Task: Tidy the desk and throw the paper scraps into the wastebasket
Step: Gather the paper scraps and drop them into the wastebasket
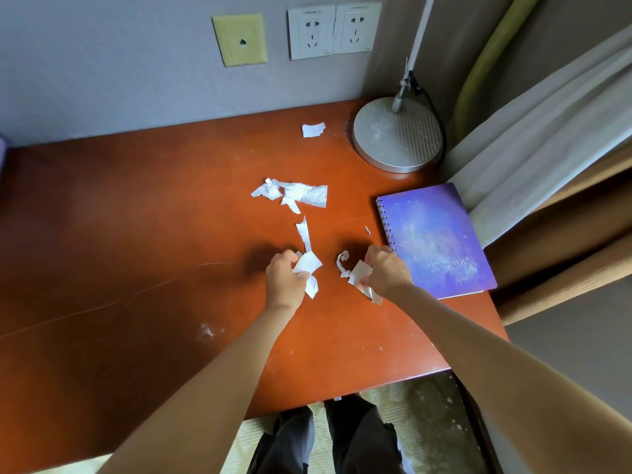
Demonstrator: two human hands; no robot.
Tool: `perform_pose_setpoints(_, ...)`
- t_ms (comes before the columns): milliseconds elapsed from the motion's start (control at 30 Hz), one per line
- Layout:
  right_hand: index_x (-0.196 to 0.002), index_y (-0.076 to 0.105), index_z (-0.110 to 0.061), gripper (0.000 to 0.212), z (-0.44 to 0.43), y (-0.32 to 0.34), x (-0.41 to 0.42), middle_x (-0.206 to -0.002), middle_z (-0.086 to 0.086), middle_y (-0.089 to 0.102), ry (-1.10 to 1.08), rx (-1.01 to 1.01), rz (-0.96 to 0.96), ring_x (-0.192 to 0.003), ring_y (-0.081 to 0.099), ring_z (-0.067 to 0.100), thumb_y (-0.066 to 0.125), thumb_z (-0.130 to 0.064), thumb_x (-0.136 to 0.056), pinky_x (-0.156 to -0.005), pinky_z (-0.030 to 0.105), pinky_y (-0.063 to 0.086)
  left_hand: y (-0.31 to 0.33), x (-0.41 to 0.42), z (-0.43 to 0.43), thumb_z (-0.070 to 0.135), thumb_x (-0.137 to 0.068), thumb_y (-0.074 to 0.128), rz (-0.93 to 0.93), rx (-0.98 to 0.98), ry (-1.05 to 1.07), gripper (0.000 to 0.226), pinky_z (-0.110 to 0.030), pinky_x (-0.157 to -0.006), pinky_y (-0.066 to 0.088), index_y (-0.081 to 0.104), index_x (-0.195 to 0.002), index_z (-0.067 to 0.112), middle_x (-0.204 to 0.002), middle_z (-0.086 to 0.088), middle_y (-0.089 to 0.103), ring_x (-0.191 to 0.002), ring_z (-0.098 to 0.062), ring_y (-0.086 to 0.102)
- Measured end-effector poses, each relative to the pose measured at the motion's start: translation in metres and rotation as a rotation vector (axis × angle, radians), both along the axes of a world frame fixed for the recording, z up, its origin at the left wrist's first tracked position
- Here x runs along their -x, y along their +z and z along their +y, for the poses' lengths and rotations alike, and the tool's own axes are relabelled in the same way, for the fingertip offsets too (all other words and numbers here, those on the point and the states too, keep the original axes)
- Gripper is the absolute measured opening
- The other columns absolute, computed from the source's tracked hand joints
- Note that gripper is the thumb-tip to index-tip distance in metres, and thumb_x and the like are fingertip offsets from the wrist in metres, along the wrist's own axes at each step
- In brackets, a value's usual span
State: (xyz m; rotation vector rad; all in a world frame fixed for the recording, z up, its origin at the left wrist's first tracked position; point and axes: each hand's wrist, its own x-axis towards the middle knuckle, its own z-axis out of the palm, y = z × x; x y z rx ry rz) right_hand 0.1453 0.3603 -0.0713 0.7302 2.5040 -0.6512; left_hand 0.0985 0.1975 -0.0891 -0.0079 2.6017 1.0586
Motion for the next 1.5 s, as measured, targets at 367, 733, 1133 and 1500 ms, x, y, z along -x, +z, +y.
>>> perform_pose_setpoints(367,-0.138,0.034,-0.019,0.073,-0.009,0.004,0.016,-0.119,0.013,0.061,0.038,0.185,0.105,-0.108,0.060,0.030,0.074,-0.014,-0.076,-0.084,0.030,0.049,0.009,0.008,-0.008,0.008,-0.085,0.063,0.021,-0.006,0.075,0.024,-0.029,-0.079,0.050,0.060,-0.107,-0.002,-0.111,-0.018,0.063,-0.106,-0.031,0.060)
perform_pose_setpoints(733,-0.109,0.061,-0.006,0.032,-0.007,-0.007,0.017,-0.112,0.014,0.062,-0.004,0.161,0.016,-0.099,0.059,0.029,0.068,-0.019,-0.081,-0.068,0.026,0.040,0.011,0.010,-0.019,0.008,-0.087,0.059,-0.009,0.013,0.128,0.024,-0.029,-0.077,0.050,0.058,-0.108,-0.003,-0.111,-0.018,0.064,-0.106,-0.031,0.060)
perform_pose_setpoints(1133,-0.114,0.058,-0.007,0.030,-0.029,0.025,0.031,-0.102,0.009,0.061,-0.264,0.602,0.215,-0.091,0.059,0.022,0.064,-0.016,-0.086,-0.067,0.023,0.048,0.054,0.003,-0.036,0.011,-0.085,0.061,-0.008,-0.088,0.383,0.018,-0.013,-0.051,0.037,0.060,-0.100,0.000,-0.099,-0.012,0.064,-0.087,-0.020,0.058)
perform_pose_setpoints(1500,-0.099,0.054,-0.012,0.020,-0.245,0.078,0.037,-0.097,0.009,0.060,0.028,0.831,0.217,-0.086,0.060,0.026,0.065,-0.009,-0.082,-0.073,0.041,0.052,0.117,-0.054,-0.219,0.011,-0.086,0.063,0.187,-0.251,0.935,0.013,-0.012,-0.055,0.040,0.057,-0.097,0.010,-0.095,0.000,0.056,-0.088,-0.014,0.054)
